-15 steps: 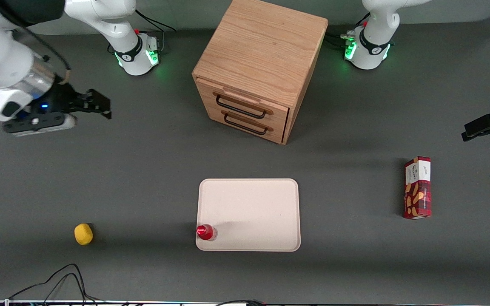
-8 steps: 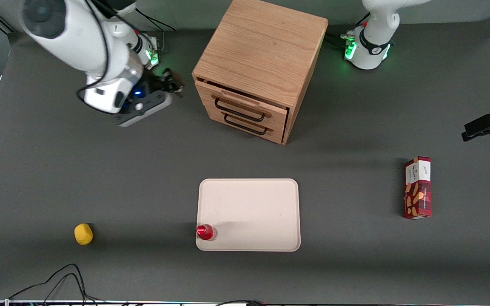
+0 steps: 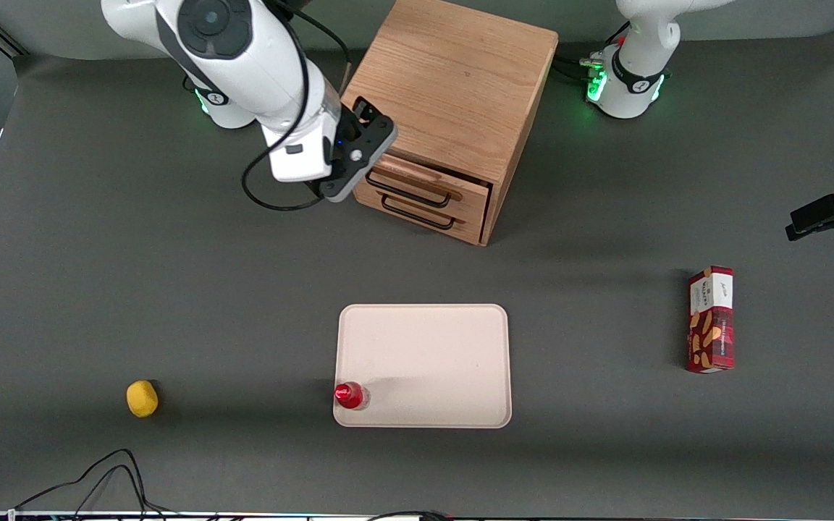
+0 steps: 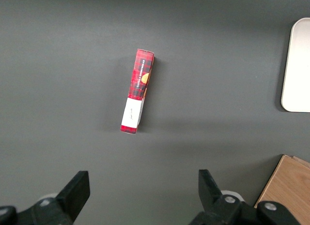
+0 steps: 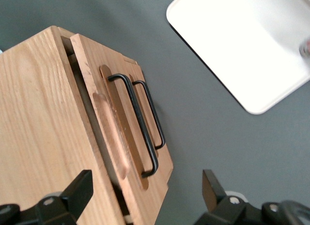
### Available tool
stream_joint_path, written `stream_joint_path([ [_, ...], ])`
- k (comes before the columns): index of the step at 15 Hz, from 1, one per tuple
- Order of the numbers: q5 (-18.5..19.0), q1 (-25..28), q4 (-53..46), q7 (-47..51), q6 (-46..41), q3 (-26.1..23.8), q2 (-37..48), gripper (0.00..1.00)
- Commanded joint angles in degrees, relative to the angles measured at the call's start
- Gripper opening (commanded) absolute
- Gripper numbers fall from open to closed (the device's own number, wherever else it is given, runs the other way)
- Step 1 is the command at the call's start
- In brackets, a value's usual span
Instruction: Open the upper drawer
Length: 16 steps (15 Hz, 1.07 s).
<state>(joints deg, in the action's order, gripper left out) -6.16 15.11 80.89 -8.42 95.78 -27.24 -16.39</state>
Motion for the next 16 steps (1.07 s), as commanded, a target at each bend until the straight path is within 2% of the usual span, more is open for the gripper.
stream_joint_path([
  [1,3.69,0.88,-2.93,-8.96,1.86,-0.97,-3.73,1.00],
  [13,5.45,2.64,1.54,-15.14,5.03,-1.59,-6.63,1.00],
  [16,8.00,2.64,4.00,-15.22,7.22,-1.76,-6.98,1.00],
])
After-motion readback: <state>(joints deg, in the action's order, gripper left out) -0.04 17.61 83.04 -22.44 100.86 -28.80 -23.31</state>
